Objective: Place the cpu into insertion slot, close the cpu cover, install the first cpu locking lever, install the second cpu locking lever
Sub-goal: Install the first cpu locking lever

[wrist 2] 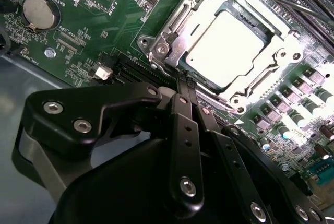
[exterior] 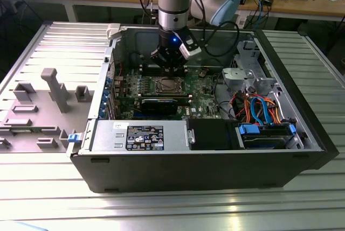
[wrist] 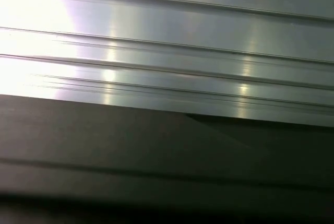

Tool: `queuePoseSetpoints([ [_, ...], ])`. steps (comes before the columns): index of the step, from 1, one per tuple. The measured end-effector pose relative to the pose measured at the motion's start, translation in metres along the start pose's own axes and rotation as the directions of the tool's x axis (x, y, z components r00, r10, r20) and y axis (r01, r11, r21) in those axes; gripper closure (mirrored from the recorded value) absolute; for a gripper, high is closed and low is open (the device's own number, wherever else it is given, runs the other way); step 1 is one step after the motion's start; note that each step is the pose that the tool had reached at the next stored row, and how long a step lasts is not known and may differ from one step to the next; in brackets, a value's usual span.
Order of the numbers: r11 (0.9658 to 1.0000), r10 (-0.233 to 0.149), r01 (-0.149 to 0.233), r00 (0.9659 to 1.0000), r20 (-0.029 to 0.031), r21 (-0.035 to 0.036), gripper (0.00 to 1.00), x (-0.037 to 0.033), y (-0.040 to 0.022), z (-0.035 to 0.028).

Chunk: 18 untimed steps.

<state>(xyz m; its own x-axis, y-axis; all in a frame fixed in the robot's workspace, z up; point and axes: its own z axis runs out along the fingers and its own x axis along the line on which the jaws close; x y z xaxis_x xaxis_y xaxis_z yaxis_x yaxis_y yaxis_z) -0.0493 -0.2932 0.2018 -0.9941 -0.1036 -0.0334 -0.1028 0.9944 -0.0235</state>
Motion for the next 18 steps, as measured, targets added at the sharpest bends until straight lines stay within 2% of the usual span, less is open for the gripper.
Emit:
queuePoseSetpoints([
  [4,1.0,0.0,0.0,1.0,0.0006,0.0,0.89,-0.0004,-0.0003,-0.0127],
  [5,1.0,0.0,0.0,1.0,0.0006,-0.0001,0.89,-0.0005,-0.0003,-0.0133],
  [9,1.0,0.0,0.0,1.0,0.0005,-0.0004,0.89,0.0004,-0.0008,-0.0125],
  [13,1.0,0.0,0.0,1.0,0.0006,-0.0005,0.89,0.0086,0.0003,-0.009],
  [18,0.9999,-0.012,0.012,0.9999,0.0008,-0.0009,0.89,0.01,0.0005,-0.0044],
])
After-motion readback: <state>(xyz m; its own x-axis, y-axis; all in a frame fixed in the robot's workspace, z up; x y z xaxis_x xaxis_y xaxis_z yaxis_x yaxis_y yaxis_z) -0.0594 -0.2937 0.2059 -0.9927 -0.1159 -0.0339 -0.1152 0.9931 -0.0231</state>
